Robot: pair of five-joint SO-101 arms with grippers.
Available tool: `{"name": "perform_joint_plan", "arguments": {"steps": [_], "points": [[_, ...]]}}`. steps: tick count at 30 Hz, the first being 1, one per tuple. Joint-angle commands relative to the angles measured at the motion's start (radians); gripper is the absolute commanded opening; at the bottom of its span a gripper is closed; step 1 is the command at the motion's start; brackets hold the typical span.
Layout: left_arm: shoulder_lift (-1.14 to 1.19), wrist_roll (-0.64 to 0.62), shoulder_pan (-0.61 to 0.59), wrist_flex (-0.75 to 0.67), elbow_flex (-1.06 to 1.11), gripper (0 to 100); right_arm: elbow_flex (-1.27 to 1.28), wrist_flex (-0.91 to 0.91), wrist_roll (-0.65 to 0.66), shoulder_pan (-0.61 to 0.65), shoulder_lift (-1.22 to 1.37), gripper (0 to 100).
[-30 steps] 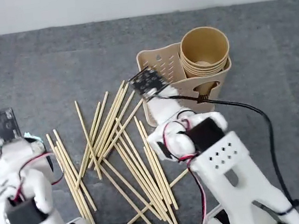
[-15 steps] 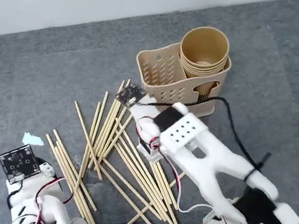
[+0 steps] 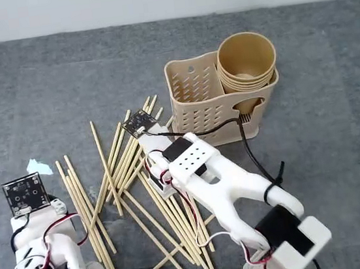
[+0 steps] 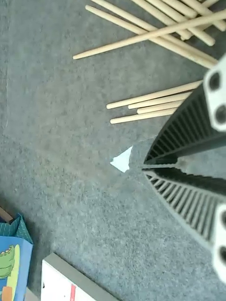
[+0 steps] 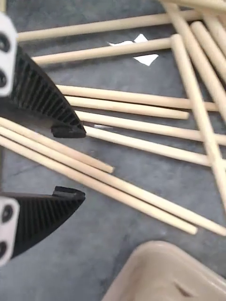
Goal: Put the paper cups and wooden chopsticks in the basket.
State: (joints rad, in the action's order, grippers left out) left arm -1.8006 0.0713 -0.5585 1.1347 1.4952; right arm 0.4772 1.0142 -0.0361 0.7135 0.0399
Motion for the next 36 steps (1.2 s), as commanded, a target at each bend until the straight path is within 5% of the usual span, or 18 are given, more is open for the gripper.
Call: {"name": "perform_joint_plan", "arguments": {"steps": [1, 12, 16, 19, 36], "points": [[-0.018, 0.014, -0.003, -0.02, -0.005, 1, -0.052, -0.076, -0.008, -0.021, 0.019, 19.1], [-0.018, 0.014, 0.0, -0.021, 0.005, 1, -0.077, -0.139, -0.006, -0.081, 0.136, 18.8], [-0.018, 0.014, 0.0, -0.021, 0.007, 1, -0.13, -0.114, -0.006, -0.076, 0.202, 8.0], [-0.018, 0.014, 0.0, -0.021, 0.007, 1, -0.19, -0.068, -0.006, -0.074, 0.248, 0.4], [-0.018, 0.014, 0.0, -0.021, 0.007, 1, -0.423, 0.275, -0.006, -0.074, 0.151, 0.8]]}}
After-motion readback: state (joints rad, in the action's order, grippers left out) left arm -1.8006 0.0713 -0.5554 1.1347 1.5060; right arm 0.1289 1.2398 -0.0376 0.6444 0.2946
